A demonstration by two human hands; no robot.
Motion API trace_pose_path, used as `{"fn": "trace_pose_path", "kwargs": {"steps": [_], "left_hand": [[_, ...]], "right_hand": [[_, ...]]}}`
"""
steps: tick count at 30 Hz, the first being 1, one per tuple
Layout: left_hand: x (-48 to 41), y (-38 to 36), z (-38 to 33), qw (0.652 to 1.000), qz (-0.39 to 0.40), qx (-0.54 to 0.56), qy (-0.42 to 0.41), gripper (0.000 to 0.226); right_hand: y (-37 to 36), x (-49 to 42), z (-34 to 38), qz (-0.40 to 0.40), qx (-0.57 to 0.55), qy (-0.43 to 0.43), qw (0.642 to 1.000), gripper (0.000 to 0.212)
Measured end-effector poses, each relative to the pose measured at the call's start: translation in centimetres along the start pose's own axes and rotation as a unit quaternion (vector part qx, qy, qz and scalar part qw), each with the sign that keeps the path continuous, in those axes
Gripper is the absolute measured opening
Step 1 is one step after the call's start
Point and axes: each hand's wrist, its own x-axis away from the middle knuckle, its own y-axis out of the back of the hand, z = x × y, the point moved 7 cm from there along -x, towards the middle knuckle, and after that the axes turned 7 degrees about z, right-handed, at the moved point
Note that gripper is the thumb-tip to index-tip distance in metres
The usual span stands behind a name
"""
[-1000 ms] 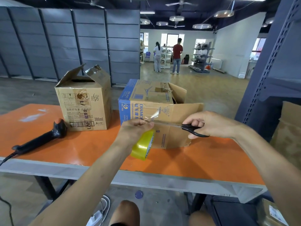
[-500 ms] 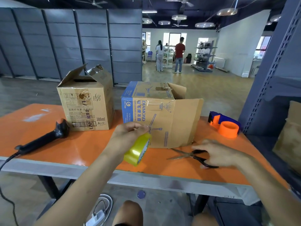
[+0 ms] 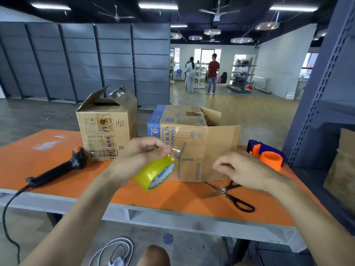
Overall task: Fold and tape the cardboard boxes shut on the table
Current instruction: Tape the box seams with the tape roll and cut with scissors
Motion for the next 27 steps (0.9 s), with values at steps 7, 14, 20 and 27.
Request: {"fn": "trace_pose_path", "kwargs": {"steps": [7, 14, 20, 27], "left_hand": [[-0.6, 1.0, -0.7, 0.997, 0.012, -0.057, -0.044, 0.023], [-2.4, 0.6, 0.0, 0.997, 0.037, -0.043, -0.056, 0.029], [-3.0, 0.8, 0.7, 0.997, 0.027, -0.006, -0.068, 0.026], [-3.2, 0.4, 1.6, 0.997, 0.036, -0.008, -0.073, 0.021]], "right_hand": [[5.3, -5.6, 6.1, -0.279, 0.072, 0.108, 0.951, 0.028], [4.2, -10.6, 5.1, -0.247, 0.104, 0.107, 0.957, 0.03], [4.1, -10.8, 4.5, -0.3, 0.12, 0.175, 0.93, 0.029], [2.8, -9.5, 5.5, -0.401, 0.257, 0.204, 0.855, 0.028]]}}
